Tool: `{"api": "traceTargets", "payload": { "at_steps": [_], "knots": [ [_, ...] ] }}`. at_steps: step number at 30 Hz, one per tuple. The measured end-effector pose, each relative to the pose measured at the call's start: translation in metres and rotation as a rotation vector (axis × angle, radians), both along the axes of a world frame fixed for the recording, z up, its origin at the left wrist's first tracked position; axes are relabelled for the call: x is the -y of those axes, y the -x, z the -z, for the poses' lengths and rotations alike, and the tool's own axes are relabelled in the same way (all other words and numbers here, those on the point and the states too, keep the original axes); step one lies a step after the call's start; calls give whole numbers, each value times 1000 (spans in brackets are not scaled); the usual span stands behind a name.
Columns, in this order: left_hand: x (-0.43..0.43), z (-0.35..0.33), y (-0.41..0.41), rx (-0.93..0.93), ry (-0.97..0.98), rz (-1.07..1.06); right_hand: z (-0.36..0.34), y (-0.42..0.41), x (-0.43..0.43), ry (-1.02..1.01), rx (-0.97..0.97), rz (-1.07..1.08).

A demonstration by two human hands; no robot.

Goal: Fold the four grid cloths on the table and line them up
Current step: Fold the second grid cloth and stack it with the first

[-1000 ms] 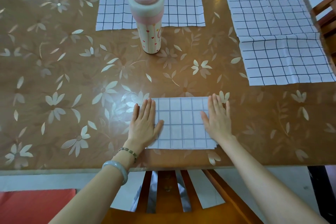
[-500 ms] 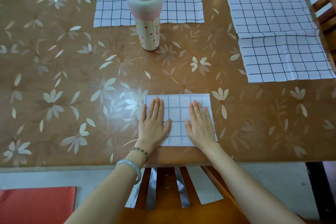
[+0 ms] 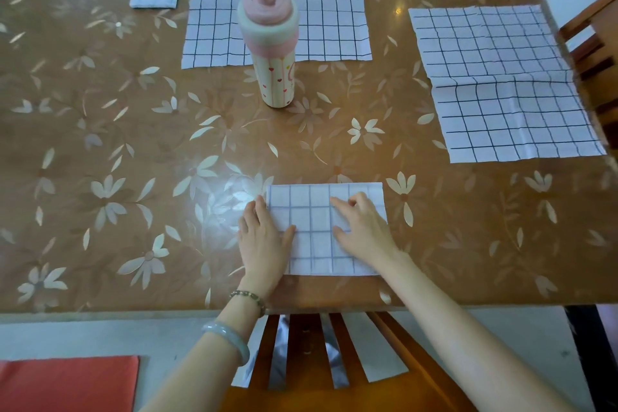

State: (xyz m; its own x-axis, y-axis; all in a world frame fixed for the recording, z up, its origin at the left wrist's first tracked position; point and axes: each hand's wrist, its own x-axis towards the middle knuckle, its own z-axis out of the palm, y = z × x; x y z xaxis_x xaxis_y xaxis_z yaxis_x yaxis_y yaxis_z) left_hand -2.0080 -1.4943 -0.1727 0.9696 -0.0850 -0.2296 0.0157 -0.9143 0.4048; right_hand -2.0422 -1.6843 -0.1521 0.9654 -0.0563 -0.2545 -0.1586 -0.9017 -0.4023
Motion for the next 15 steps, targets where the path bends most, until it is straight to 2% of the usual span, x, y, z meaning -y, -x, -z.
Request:
{"api": "traceTargets", "payload": {
  "at_steps": [6, 11, 15],
  "knots": [
    [5, -1, -6, -74, 109, -72, 10, -1, -7, -55, -159, 7],
    [6, -11, -13, -225, 388, -204, 11, -2, -5, -76, -198, 32],
    [-10, -16, -16, -280, 526, -247, 7, -8, -11, -55, -225, 15]
  ]
}}
